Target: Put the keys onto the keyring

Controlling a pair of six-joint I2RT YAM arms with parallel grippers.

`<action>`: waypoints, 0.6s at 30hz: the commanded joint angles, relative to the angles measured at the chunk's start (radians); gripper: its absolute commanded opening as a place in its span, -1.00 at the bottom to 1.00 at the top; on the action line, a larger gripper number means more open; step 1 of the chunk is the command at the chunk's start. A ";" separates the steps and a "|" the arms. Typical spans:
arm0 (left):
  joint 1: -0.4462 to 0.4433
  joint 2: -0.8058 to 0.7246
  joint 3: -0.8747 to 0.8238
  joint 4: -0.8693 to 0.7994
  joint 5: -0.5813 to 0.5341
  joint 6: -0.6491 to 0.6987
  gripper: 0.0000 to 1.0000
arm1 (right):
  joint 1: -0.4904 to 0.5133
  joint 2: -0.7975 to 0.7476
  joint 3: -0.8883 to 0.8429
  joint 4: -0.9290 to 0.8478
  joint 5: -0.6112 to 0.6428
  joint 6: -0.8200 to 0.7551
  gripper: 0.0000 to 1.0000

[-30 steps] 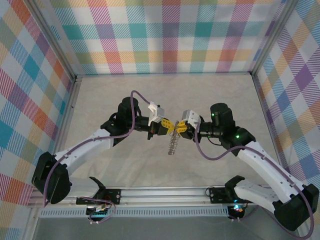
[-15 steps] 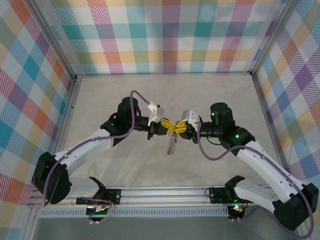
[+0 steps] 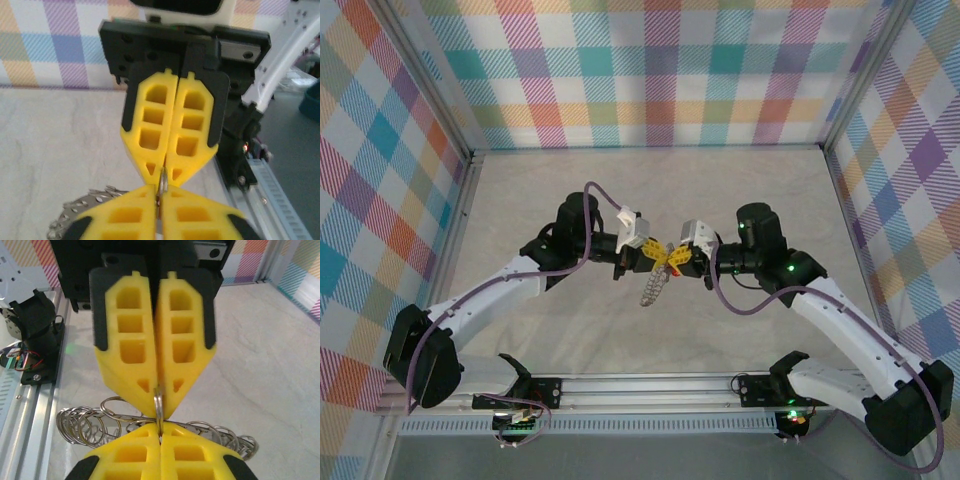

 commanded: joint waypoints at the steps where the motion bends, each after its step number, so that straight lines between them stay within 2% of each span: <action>1: -0.002 0.022 0.138 -0.386 0.046 0.286 -0.71 | 0.002 0.017 0.061 -0.054 0.008 -0.062 -0.92; 3: 0.006 0.061 0.205 -0.526 0.028 0.345 -0.69 | 0.001 0.031 0.078 -0.093 0.019 -0.084 -0.93; 5: 0.006 0.078 0.226 -0.564 0.017 0.361 -0.60 | 0.002 0.046 0.094 -0.126 0.031 -0.106 -0.95; 10: 0.005 0.076 0.187 -0.445 -0.010 0.268 -0.38 | 0.019 0.105 0.141 -0.210 0.075 -0.155 -0.97; 18: 0.005 0.095 0.189 -0.449 -0.100 0.231 -0.43 | 0.050 0.133 0.157 -0.220 0.103 -0.169 -0.98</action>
